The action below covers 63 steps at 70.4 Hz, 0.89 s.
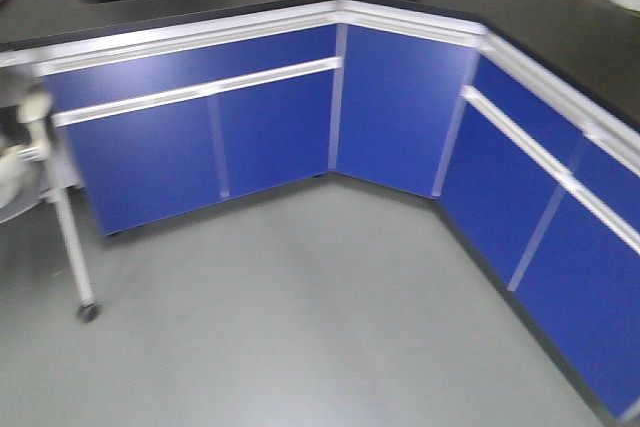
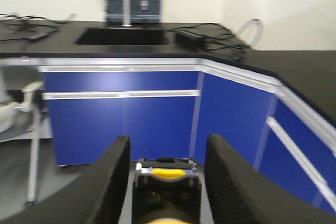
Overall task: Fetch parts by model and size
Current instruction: 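Turn the base to face the bench with the red tray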
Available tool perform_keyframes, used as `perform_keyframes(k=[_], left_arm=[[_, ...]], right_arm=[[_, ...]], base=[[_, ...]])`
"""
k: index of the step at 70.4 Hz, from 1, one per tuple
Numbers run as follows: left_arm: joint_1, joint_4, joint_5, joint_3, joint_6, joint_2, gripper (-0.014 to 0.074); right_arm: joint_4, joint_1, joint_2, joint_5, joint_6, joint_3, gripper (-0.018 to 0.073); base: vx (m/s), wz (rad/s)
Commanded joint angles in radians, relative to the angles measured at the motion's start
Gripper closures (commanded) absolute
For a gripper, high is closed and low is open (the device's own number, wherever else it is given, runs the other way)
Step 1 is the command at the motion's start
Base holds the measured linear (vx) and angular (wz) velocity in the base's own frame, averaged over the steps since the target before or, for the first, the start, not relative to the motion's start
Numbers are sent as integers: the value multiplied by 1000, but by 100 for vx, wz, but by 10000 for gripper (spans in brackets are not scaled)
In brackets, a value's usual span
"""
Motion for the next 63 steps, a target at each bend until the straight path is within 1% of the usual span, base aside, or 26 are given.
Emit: perform_keyframes(k=[1,29,63], left_arm=[[1,6,-78,-25,-2,6,603],[1,6,-78,-25,-2,6,603],[1,6,-78,-25,-2,6,603]], right_arm=[[-17,-2,15,-84,-9,-27,564],[-17,-2,15,-84,-9,-27,564],[-17,-2,15,-84,-9,-27,564]], base=[[13,-93],[12,-92],[15,-77]])
